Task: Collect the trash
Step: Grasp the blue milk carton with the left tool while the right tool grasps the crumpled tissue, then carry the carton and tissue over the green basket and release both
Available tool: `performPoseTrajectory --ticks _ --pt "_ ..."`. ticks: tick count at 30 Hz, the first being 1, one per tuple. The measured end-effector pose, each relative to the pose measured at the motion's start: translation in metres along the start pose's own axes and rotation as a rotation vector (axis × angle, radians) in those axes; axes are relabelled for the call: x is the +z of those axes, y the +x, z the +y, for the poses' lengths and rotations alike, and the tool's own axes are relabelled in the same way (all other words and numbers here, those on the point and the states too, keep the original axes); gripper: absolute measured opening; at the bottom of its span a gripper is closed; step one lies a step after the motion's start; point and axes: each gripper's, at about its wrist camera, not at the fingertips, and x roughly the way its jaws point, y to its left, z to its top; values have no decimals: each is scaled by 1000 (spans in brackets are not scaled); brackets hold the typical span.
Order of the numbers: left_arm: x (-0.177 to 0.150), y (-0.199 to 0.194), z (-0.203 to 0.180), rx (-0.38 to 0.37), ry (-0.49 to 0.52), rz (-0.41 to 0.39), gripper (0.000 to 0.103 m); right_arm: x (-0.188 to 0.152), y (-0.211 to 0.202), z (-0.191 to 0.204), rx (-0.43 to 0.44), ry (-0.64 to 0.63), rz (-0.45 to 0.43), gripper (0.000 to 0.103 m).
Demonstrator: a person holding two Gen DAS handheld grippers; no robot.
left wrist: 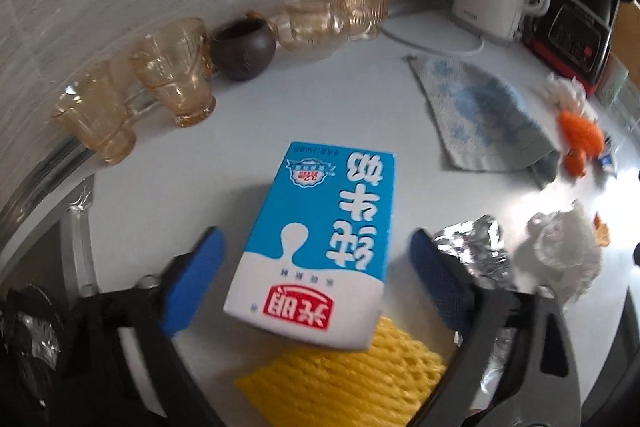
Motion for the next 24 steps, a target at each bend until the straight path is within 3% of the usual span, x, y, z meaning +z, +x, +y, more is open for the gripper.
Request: performPoseTrajectory --ticks 4,9,11,18,22,24 --pt "2 7 2 -17 3 7 66 1 11 -3 -16 23 14 101" --pt "6 -1 2 -23 11 -21 63 0 24 -6 -30 37 43 100" --pt "8 -9 4 -28 -2 -44 63 0 34 -7 -31 49 74 89" --pt "17 -49 2 -34 -37 -107 63 -2 69 -3 -9 66 164 74" --pt "15 -71 -3 -41 -41 -131 63 -6 79 2 17 65 204 28" --pt "11 -81 -7 -48 -40 -142 63 -6 74 3 23 65 190 25"
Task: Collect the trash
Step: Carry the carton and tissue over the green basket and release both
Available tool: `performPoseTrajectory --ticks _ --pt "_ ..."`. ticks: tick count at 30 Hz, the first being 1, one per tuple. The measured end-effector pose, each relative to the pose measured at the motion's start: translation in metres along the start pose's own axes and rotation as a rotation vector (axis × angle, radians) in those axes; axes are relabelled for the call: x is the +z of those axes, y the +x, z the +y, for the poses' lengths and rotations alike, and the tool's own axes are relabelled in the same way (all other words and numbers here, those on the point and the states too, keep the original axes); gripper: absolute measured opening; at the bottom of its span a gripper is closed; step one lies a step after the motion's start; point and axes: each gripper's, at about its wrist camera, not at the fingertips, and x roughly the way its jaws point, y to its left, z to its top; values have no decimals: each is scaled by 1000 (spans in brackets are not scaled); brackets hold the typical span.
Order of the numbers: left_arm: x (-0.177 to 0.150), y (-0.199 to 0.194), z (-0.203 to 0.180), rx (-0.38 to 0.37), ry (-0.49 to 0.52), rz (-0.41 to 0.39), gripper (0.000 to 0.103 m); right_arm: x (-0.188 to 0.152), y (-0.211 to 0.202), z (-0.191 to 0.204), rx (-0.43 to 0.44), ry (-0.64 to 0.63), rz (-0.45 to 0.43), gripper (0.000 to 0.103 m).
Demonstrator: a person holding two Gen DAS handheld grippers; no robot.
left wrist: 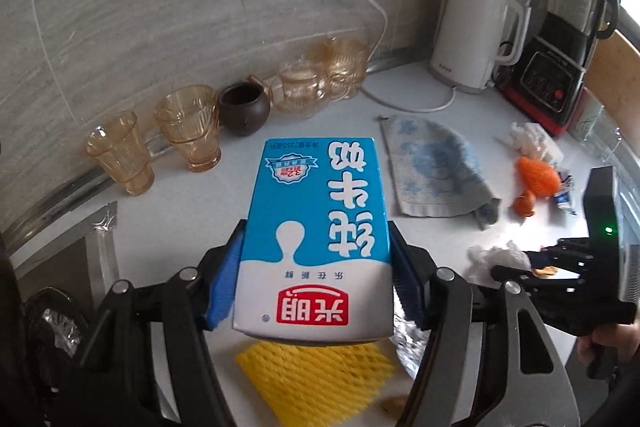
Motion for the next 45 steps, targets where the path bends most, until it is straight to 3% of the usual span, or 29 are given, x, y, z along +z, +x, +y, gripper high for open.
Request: performPoseTrajectory --ticks 5,10,16,23,26,30,35,39,40,43,45 --pt "-6 -26 -16 -18 12 -16 63 -6 -33 2 3 -4 -54 24" --pt "-20 -66 -44 -30 40 -32 63 -30 -91 -3 -15 -23 -121 24" --pt "-48 -120 -91 -51 56 -62 63 -91 -171 -18 -66 -85 -169 24" --pt "-100 -172 -153 -72 2 -61 63 -181 -214 -46 -46 -152 -136 24" --pt "-123 -187 -176 -88 -50 -33 63 -218 -210 -52 -18 -179 -100 24" --pt "-153 -203 -204 -35 -79 -20 63 -256 -177 -49 37 -229 -44 24" --pt "-191 -218 -230 -8 -78 -1 63 -301 -111 -42 77 -295 21 27" --pt "-211 -220 -243 4 -74 32 63 -330 -56 -41 71 -293 130 29" --pt "-216 -220 -246 10 -71 43 63 -334 -51 -41 75 -290 141 34" --pt "-229 -216 -254 21 -59 72 63 -341 -58 -41 62 -290 114 64" --pt "-237 -212 -257 23 -55 93 63 -342 -70 -42 39 -298 78 71"
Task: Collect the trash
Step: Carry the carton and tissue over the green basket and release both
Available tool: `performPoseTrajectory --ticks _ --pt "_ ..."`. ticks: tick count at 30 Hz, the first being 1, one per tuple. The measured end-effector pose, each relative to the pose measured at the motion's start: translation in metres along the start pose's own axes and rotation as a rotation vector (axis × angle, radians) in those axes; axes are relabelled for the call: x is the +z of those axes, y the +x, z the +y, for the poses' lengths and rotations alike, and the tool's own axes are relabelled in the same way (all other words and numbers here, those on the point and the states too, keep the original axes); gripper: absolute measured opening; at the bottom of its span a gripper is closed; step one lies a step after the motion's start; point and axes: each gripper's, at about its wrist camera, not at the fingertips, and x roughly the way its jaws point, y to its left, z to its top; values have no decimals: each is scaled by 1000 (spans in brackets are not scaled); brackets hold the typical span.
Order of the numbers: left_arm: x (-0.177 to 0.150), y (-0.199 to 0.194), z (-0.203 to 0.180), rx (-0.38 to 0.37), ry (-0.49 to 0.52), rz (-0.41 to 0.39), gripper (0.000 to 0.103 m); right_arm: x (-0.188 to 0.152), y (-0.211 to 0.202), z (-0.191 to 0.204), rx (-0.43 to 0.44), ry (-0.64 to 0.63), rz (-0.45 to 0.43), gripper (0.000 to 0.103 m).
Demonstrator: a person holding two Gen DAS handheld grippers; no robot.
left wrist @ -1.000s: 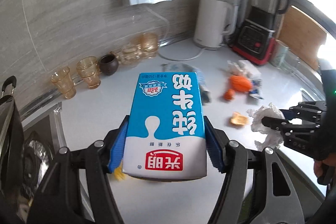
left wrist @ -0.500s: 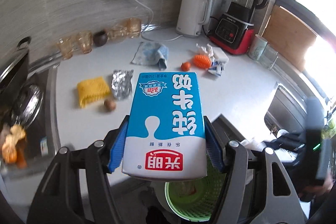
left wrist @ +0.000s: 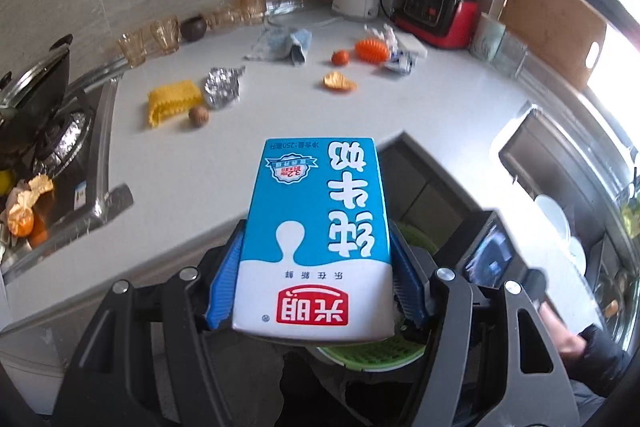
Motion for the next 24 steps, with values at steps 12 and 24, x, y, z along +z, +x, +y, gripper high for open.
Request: performPoseTrajectory --ticks 12,24 --pt "-18 35 -33 -46 35 76 63 -3 -137 -34 -88 8 -207 87" --pt "-5 37 -63 -82 63 65 93 0 -183 -55 -106 46 -292 90"
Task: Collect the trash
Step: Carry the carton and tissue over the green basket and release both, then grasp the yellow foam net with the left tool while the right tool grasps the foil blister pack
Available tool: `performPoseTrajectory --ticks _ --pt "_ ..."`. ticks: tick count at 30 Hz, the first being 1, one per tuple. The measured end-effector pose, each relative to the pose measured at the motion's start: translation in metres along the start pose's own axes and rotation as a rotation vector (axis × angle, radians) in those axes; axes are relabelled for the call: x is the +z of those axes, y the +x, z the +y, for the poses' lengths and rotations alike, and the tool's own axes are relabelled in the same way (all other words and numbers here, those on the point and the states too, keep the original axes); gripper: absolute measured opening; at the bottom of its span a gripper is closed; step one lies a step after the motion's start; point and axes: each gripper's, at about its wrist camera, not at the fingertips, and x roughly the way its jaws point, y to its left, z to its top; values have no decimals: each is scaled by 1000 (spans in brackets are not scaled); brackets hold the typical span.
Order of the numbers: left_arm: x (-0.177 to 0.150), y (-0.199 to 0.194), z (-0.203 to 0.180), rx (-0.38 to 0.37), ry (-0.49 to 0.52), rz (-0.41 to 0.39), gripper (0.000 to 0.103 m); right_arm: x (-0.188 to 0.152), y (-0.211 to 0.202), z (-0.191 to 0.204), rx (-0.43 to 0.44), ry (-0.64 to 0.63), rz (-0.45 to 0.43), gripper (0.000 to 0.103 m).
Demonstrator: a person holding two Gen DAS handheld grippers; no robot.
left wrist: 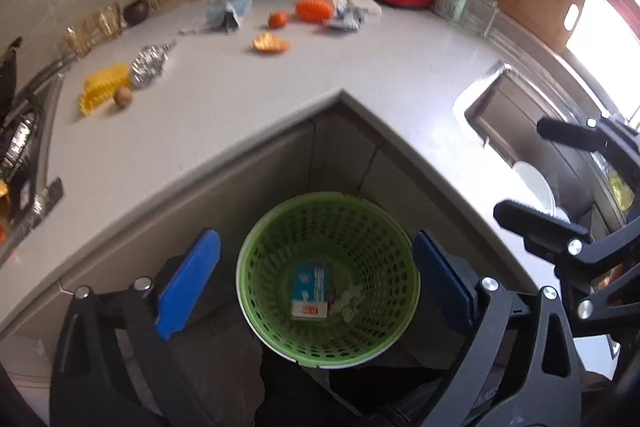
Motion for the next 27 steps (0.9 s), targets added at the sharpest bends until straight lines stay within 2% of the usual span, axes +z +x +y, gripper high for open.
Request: performPoseTrajectory --ticks 4,9,15,20,27 --pt "15 -20 11 26 -38 -52 95 10 -7 -6 11 10 -27 90" --pt "35 -55 35 98 -76 -148 95 28 -16 -10 30 16 -68 90" --pt "54 -81 70 151 -127 -222 95 56 -17 1 37 -14 -109 92" --pt "65 -82 104 202 -151 -236 95 81 -10 13 60 -20 -132 92" --pt "80 -59 162 221 -191 -207 95 115 12 25 78 18 -131 92"
